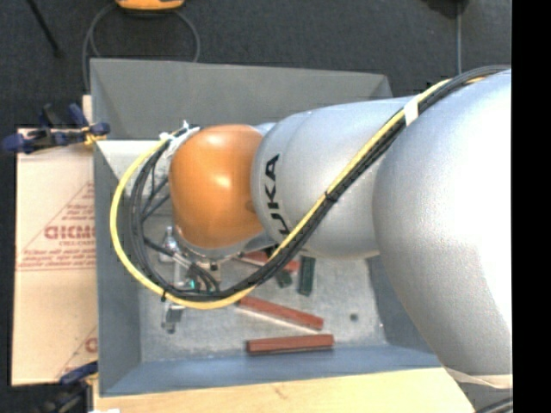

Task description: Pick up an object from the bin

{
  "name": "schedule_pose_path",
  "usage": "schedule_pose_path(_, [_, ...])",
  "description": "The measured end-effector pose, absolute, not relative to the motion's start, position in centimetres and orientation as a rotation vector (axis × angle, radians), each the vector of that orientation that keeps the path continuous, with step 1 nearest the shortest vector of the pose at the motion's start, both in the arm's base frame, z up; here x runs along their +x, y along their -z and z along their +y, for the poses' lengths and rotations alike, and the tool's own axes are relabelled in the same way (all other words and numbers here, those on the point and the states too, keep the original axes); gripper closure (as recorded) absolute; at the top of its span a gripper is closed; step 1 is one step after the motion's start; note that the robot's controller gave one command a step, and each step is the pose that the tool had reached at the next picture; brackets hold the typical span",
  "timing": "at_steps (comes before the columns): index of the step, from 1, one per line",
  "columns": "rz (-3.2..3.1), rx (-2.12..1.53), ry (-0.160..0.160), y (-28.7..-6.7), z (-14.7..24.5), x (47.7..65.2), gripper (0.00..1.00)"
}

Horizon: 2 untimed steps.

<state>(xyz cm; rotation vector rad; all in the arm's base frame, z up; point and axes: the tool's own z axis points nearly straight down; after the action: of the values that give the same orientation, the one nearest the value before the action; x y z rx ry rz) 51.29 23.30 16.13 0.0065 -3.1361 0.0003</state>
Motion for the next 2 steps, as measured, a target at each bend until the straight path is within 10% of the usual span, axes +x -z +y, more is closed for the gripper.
schedule_pose_path(1, [-3.143,0.0,0.003,-16.6,23.2,51.5,0.0])
schedule_pose_path(2, [-3.13,-0.304,0.013,-7.8,17.4,49.1,1.0])
